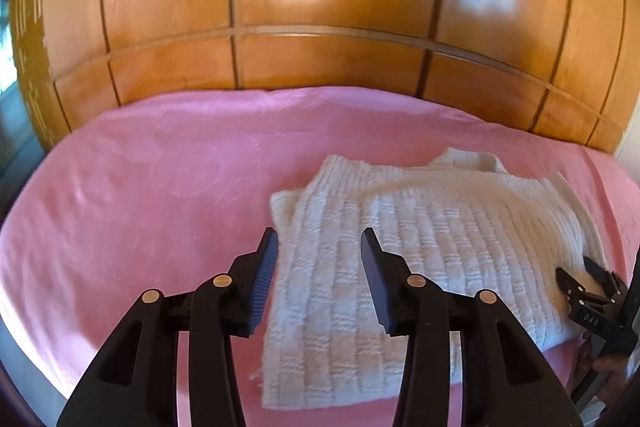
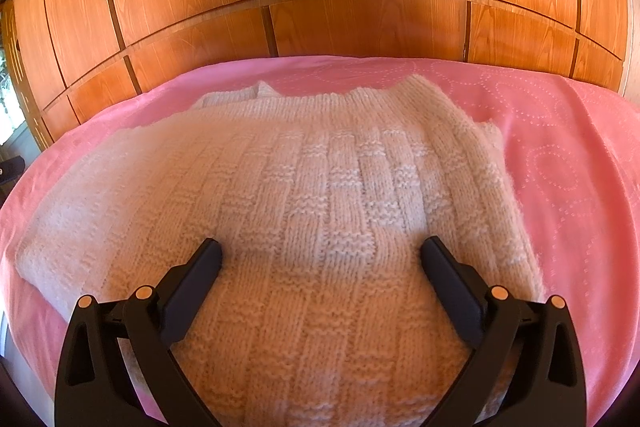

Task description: Fold small clothes

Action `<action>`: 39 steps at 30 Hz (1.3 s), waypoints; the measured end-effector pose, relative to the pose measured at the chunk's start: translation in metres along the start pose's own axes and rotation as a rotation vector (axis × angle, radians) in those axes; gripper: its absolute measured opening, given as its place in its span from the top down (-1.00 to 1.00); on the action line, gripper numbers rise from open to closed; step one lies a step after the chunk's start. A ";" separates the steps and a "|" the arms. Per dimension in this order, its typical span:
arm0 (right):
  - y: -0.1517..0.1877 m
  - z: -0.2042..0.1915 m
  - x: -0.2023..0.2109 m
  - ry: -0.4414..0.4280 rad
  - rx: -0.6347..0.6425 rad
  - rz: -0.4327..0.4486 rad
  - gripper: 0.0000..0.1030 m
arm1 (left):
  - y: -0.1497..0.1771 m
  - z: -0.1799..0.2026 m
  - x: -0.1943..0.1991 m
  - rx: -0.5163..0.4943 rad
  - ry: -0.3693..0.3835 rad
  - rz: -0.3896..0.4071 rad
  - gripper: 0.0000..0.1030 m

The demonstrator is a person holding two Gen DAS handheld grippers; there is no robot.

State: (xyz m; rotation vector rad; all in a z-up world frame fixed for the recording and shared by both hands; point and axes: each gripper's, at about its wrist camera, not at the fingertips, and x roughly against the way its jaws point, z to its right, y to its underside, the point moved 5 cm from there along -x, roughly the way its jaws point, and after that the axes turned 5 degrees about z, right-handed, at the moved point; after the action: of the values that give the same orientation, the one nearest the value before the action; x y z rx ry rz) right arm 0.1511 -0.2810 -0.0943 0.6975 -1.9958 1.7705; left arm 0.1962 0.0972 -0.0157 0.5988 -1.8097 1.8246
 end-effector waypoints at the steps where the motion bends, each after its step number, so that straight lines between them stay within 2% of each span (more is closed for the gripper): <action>1: 0.000 0.000 0.000 0.000 0.000 0.000 -0.94 | -0.001 0.004 0.000 -0.017 -0.004 0.007 0.18; 8: 0.000 0.000 0.000 0.000 -0.001 0.001 -0.95 | 0.000 0.027 0.002 -0.097 -0.016 0.029 0.18; 19: 0.000 0.000 0.000 -0.006 -0.006 0.006 -0.95 | 0.014 0.050 -0.010 -0.174 -0.023 -0.002 0.18; 33: 0.002 0.001 0.000 -0.014 -0.010 0.008 -0.96 | 0.024 0.066 -0.027 -0.190 -0.013 -0.051 0.18; 39: -0.003 -0.001 -0.001 -0.008 0.002 -0.027 -0.96 | 0.026 0.069 -0.027 -0.186 -0.010 -0.069 0.18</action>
State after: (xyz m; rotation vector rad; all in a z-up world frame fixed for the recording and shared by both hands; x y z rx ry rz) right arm 0.1535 -0.2805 -0.0919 0.7300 -1.9802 1.7570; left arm 0.1982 0.0269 -0.0514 0.5927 -1.9148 1.5892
